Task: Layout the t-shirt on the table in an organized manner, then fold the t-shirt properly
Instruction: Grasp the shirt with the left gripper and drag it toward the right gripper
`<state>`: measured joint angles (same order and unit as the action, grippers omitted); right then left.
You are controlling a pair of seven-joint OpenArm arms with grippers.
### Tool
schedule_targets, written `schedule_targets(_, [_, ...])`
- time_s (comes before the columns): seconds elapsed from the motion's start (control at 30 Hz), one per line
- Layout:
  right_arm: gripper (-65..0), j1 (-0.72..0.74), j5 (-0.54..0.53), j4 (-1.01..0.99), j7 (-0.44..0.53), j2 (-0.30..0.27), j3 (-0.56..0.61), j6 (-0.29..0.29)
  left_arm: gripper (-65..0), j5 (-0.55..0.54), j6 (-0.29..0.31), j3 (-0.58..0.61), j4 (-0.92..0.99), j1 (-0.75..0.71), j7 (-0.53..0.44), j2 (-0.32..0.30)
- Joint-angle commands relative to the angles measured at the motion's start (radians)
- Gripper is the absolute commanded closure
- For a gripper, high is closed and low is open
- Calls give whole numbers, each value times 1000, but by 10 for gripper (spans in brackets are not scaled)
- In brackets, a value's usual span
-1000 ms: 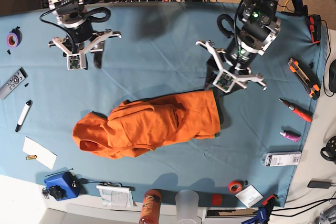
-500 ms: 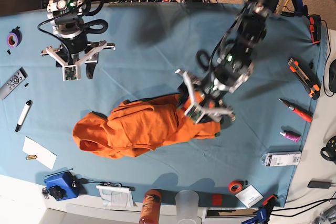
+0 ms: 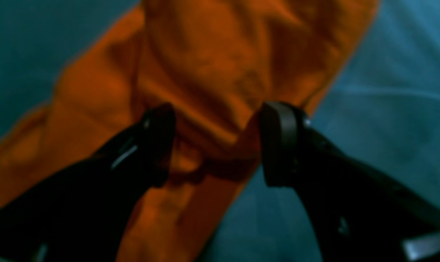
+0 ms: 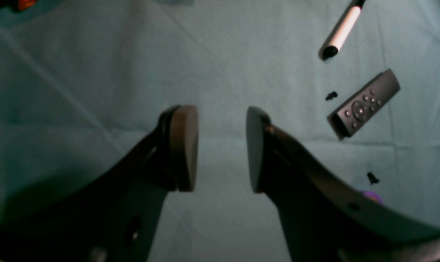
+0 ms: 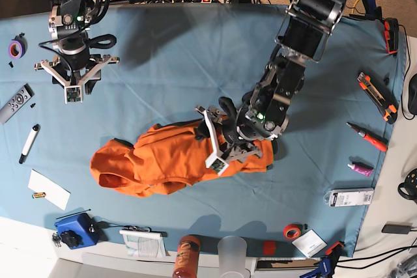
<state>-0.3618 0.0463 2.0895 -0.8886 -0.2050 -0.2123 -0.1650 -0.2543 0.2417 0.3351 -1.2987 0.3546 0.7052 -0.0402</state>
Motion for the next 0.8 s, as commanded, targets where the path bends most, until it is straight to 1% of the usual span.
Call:
schedule_targets(0.0, [-225,13,-1,16,26,-11,-6,4,-374,-25,-5,-3,0,41,-25,13])
schedule_targets(0.07, [-225,27,-9,16,25,-11,-5,4,-373,-64,-8,-3,21,51,-25,13])
schedule_targets(0.1, [-225,33,-10,16,26,-11,-5,4,-357,-79,-8,-3,22,53,-24,13])
schedule_targets(0.13, [-225,38,-10,16,27,-11,-5,4,-325,-94,-7,-3,22,53,-25,13])
schedule_targets(0.2, [-225,45,-8,16,27,-11,-6,4,-230,-118,-7,-3,22,53,-25,24])
schedule_targets(0.3, [-225,49,-8,16,29,-11,-6,4,-43,-122,-4,-3,22,53,-24,58])
schedule_targets(0.33, [-225,49,-8,16,30,-11,-6,4,0,-122,-5,-3,22,53,-24,71])
schedule_targets(0.43, [-225,49,-6,16,33,-11,-6,4,0,-121,-5,-3,17,53,-2,102])
schedule_targets(0.5, [-225,49,0,16,49,-12,-6,4,0,-121,-12,-4,-5,53,54,121])
schedule_targets(0.57, [-225,49,4,16,78,-19,-6,3,0,-121,-43,-4,-50,53,116,133])
schedule_targets(0.6, [-225,51,3,16,93,-29,-6,3,0,-121,-53,-4,-80,53,138,135])
schedule_targets(0.67, [-224,71,7,16,93,-58,-6,1,0,-105,-72,-5,-154,53,176,134])
schedule_targets(0.77, [-224,108,6,16,80,-112,-6,-14,0,-24,-103,-5,-280,53,249,134])
